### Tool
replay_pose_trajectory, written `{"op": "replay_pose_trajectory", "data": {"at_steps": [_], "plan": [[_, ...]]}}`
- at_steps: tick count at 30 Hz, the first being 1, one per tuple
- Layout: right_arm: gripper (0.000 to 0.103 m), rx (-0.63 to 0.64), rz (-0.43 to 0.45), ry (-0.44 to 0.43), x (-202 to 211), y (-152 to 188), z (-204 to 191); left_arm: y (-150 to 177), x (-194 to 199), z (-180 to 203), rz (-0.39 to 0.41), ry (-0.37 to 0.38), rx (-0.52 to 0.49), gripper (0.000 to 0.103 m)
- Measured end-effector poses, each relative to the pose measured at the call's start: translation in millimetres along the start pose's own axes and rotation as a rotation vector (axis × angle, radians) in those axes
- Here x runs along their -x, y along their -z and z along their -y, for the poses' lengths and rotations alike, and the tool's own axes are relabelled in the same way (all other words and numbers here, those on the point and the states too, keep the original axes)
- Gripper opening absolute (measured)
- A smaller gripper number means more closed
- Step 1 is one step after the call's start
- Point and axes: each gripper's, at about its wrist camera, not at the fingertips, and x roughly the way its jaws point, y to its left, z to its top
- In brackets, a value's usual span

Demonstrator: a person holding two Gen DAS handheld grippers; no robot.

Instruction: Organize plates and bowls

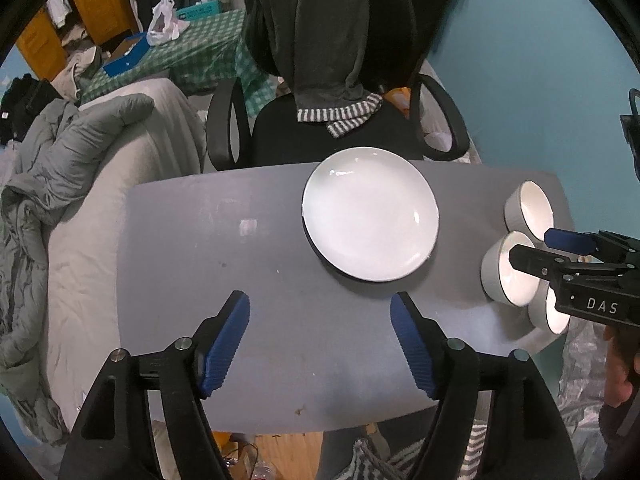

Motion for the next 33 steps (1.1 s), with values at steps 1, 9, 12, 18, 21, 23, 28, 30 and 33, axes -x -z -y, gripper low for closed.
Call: {"op": "replay_pose_trajectory", "data": {"at_steps": [1,9,12,18,21,23,28,30,33], "plan": [[0.069,-0.011,0.005,0.0,3.8,5.1,1.8,3.5,2.1,2.4,0.005,0.001,-0.005,0.076],[0.07,-0.117,0.028,0.006,30.3,46.5,21.7,28.7,29.4,22.7,0.041,0.048,-0.034,0.081],[0.07,-0.16,0.03,0.016,38.9,62.4,33.2,36.5,34.7,32.2,0.04,0.071,-0.052,0.081],[0.07,-0.238,0.038,0.048,53.9,91.5,59.2,45.0,35.0,55.8,0.02,0.097,-0.121,0.081],[0.07,-0.284,0.037,0.058,55.2,103.8,74.2,46.8,33.6,66.2,0.015,0.113,-0.138,0.081],[0.07,-0.308,0.033,0.073,55.2,112.1,81.9,47.4,31.7,73.9,0.005,0.125,-0.154,0.081],[0.07,-0.361,0.037,0.087,57.1,125.0,103.1,45.1,27.0,96.7,-0.018,0.134,-0.199,0.081],[0.07,-0.373,0.036,0.086,57.0,126.9,110.8,43.1,25.4,105.3,-0.022,0.138,-0.208,0.081],[0.07,-0.373,0.037,0.1,55.3,127.3,120.3,37.3,19.9,117.8,-0.03,0.142,-0.216,0.081]]}}
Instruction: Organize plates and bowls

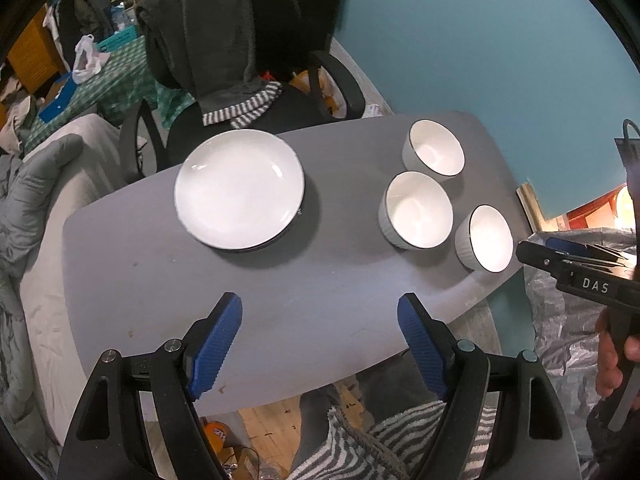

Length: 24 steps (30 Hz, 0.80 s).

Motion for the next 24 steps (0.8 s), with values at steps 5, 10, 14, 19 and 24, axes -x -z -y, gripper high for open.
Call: {"op": "replay_pose_trajectory", "data": {"at_steps": [5,10,14,19,24], "plan": [[0.07,0.023,-0.002,0.011,-12.8,-13.0,11.7,-14.2,-15.1,17.1,-0.01,0.004,-0.004,0.081],[0.07,0.071,-0.01,0.021,-28.7,-32.8,20.1,-29.2,-36.3,29.2,-0.026,0.015,0.035,0.081],[0.07,0.12,-0.023,0.024,-44.8,-49.2,22.9,-41.0,-58.2,39.9,-0.054,0.018,0.058,0.081],[0.07,0.178,-0.04,0.036,-68.6,-64.9,27.3,-52.5,-91.7,55.9,-0.116,0.028,0.058,0.081],[0.07,0.246,-0.073,0.03,-95.5,-74.5,27.2,-59.6,-120.2,65.4,-0.157,0.004,0.068,0.081]]}}
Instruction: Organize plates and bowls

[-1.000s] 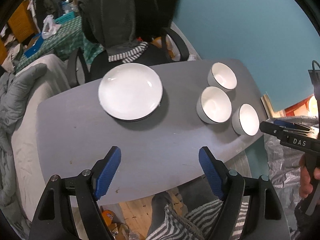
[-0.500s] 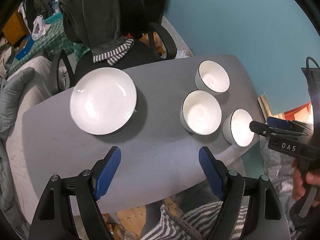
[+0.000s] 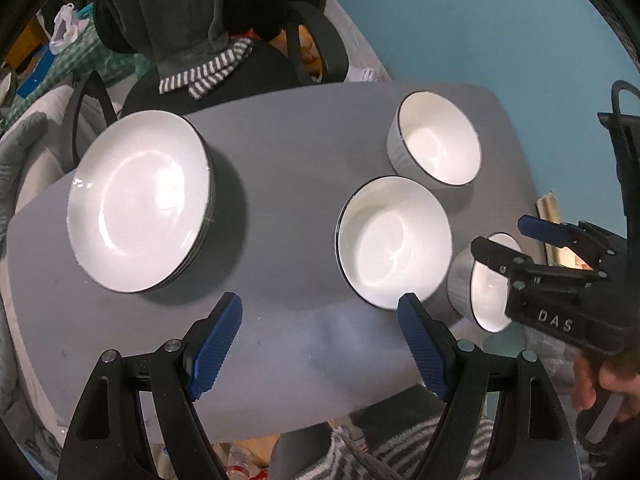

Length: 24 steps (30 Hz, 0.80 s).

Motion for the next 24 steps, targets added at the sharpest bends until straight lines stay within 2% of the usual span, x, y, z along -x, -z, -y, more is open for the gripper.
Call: {"op": "replay_pose_trajectory", "data": {"at_steps": [5,10,21,24], "plan": [[0.07,0.027,-0.032,-0.064,-24.0,-10.1,1.9,-9.3,-25.7,6.1,-0.024,-0.049,0.008,0.081],[0.07,0.04,-0.066,-0.103,-41.4,-16.5,1.5,-14.9,-46.7,8.1,-0.052,-0.05,0.021,0.081],[0.068,0.094,-0.079,-0.09,-62.5,-22.2,-5.5,-21.5,-68.6,2.8,-0.075,-0.041,0.095,0.081],[0.062,0.096,-0.089,-0.087,-67.2,-23.0,-4.4,-22.9,-71.5,4.9,-0.079,-0.031,0.098,0.081]]}}
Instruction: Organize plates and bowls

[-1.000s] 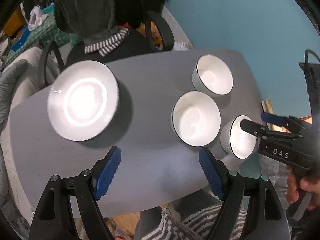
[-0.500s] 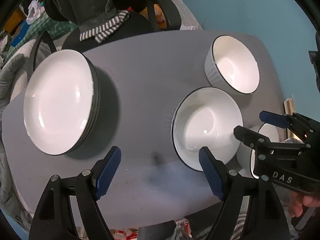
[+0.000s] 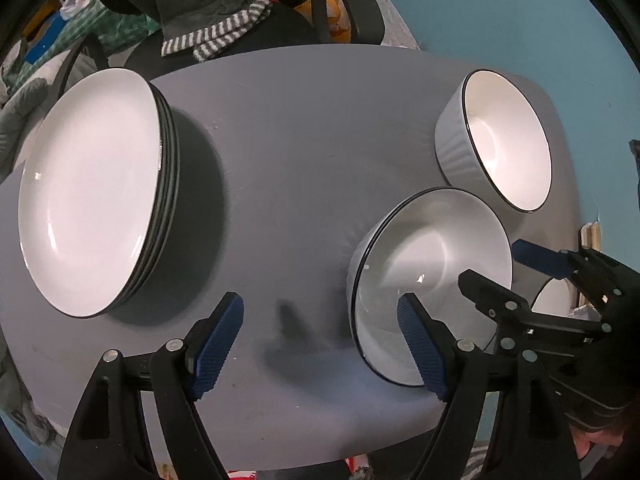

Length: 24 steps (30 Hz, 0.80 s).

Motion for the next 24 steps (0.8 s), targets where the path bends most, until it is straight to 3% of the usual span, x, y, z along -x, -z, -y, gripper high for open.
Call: {"op": "replay_pose_trajectory", "data": {"at_steps": [5,9,13,19,24], "plan": [[0.054,0.012,-0.011,0.011,-6.7,-4.7,0.0,-5.3,-6.2,2.3,-0.013,-0.018,0.0,0.072],[0.047,0.013,-0.016,0.005,-11.4,-4.3,-0.5,-6.9,-14.4,5.2,-0.042,-0.021,-0.008,0.046],[0.043,0.016,-0.017,-0.004,-12.0,-3.6,3.1,-7.5,-18.3,7.4,-0.053,-0.015,-0.01,0.044],[0.021,0.001,-0.031,-0.047,-14.7,-3.1,3.3,-11.7,-25.6,5.7,-0.068,-0.003,0.001,0.025],[0.014,-0.021,-0.036,-0.088,-14.6,-4.8,-0.6,-13.3,-30.3,4.8,-0.076,0.02,-0.004,0.017]]}}
